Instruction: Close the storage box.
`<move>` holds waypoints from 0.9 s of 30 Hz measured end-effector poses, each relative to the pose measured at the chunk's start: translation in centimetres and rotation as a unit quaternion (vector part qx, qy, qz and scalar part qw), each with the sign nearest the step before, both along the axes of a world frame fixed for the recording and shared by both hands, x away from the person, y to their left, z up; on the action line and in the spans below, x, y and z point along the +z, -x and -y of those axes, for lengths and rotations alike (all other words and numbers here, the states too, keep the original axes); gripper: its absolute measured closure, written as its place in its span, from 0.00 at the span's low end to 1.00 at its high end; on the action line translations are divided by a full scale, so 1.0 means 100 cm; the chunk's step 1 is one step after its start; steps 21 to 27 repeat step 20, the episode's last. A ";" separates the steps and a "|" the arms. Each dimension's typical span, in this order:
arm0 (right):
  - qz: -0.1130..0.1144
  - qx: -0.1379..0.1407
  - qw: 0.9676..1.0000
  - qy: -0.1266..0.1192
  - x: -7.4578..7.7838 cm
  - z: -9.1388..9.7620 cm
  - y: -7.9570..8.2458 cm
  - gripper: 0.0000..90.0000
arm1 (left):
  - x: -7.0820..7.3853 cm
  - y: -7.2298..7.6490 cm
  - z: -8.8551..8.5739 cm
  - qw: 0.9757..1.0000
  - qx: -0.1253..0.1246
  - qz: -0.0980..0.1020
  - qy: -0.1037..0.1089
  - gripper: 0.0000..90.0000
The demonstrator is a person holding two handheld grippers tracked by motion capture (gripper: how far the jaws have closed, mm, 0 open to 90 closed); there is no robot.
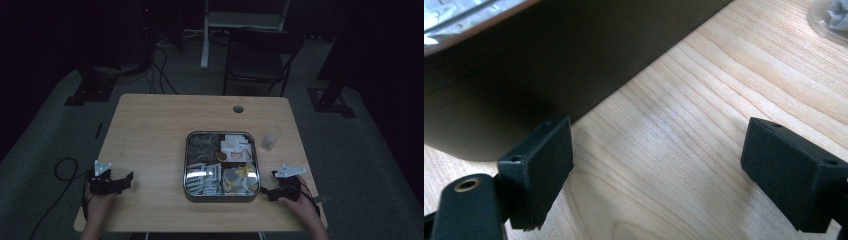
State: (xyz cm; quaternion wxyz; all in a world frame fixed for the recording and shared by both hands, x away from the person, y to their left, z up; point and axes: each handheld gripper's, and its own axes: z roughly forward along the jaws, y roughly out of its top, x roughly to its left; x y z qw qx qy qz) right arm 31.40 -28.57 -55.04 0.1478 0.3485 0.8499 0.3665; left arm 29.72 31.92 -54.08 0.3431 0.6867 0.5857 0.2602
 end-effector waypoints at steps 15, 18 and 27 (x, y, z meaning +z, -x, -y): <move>0.000 -0.007 1.000 -0.001 0.000 0.000 0.000 0.14 | -0.002 0.006 -0.003 0.998 0.050 -0.007 -0.035 0.00; 0.000 -0.007 1.000 -0.001 0.000 0.000 0.000 0.14 | -0.002 0.006 -0.002 0.998 0.050 -0.012 -0.037 0.01; 0.000 -0.007 1.000 0.000 0.000 0.000 0.000 0.15 | -0.002 0.005 -0.002 0.998 0.048 -0.015 -0.036 0.01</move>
